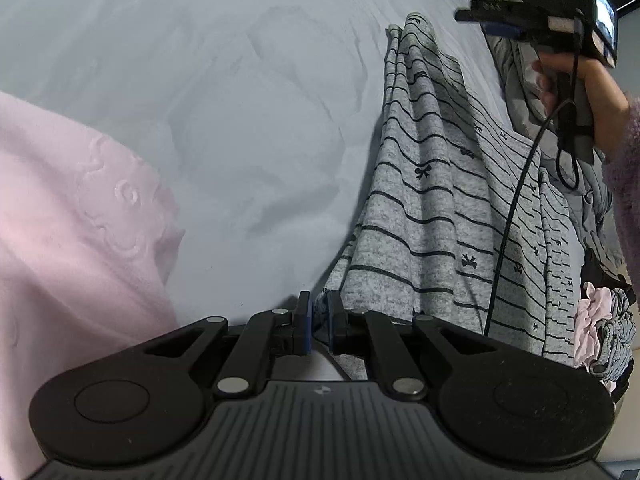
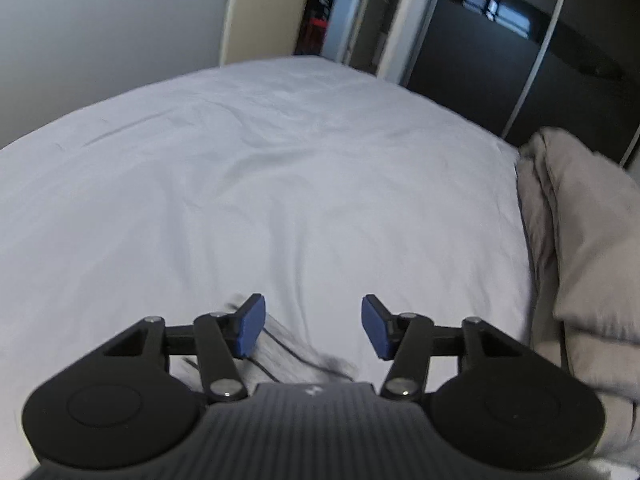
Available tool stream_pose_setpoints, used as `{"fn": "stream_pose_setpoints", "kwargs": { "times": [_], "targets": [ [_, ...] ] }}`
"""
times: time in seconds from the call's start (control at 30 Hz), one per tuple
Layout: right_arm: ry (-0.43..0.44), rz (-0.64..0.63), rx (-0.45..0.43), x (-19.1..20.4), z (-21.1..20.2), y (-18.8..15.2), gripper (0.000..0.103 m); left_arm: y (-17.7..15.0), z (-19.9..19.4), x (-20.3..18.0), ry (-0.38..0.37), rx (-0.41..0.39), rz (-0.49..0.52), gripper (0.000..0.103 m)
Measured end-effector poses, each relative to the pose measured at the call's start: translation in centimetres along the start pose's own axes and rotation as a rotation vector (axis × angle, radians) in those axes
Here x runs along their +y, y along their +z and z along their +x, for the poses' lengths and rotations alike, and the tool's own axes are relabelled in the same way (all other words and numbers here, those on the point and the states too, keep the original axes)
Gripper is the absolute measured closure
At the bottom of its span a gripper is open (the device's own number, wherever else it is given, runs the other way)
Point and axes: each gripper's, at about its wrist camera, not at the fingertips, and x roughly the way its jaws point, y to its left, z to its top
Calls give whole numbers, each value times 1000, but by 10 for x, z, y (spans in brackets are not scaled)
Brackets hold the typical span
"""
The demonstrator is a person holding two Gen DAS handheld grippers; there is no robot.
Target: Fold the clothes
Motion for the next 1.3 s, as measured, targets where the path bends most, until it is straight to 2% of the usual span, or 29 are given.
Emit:
{"fn": "stream_pose_setpoints", "kwargs": {
  "times": [0.07,0.1,0.3,0.4,0.47,0.5,0.57,0.63,0.67,0.73,0.87,0.9,0.93,0.97,1.1,1.13,1.27,1.3],
  "targets": [
    [16,77,37,-18,3,-8,63,1,1,1,0,2,-2,98],
    [24,114,57,-26,5,-11,66,1,2,1,0,3,-3,98],
    [71,319,167,-56,29,-41,65,1,3,4,-1,2,-12,98],
    [144,415,168,-59,40,-52,65,1,4,4,-2,1,-21,98],
    [175,417,181,-54,44,-55,77,0,6,6,-4,1,-26,98],
    [174,393,189,-50,46,-55,96,0,6,6,-5,1,-29,98],
    [152,348,177,-45,47,-53,100,1,8,7,-3,2,-35,98],
    [77,323,156,-47,44,-51,101,0,8,7,11,-1,-29,101],
    [36,324,153,-51,44,-51,101,0,8,7,36,-9,-24,103],
    [10,338,154,-59,44,-51,100,0,6,9,82,-21,-4,103],
    [-13,327,164,-62,42,-54,93,2,2,11,53,-38,-21,103],
    [-13,324,164,-62,41,-54,81,3,0,9,49,-52,-14,103],
    [-11,326,154,-63,38,-54,53,4,-3,7,44,-66,-6,103],
    [-11,331,141,-63,35,-54,45,6,-5,4,30,-74,3,103],
    [64,367,138,-72,8,-62,46,7,-5,-9,-26,-72,52,103],
    [81,373,143,-73,-1,-68,49,7,-4,-13,-39,-68,66,103],
    [155,398,176,-70,-39,-100,52,3,8,-26,-30,-36,120,103],
    [179,409,187,-69,-50,-112,52,2,11,-28,-29,-28,128,99]
  ]
}}
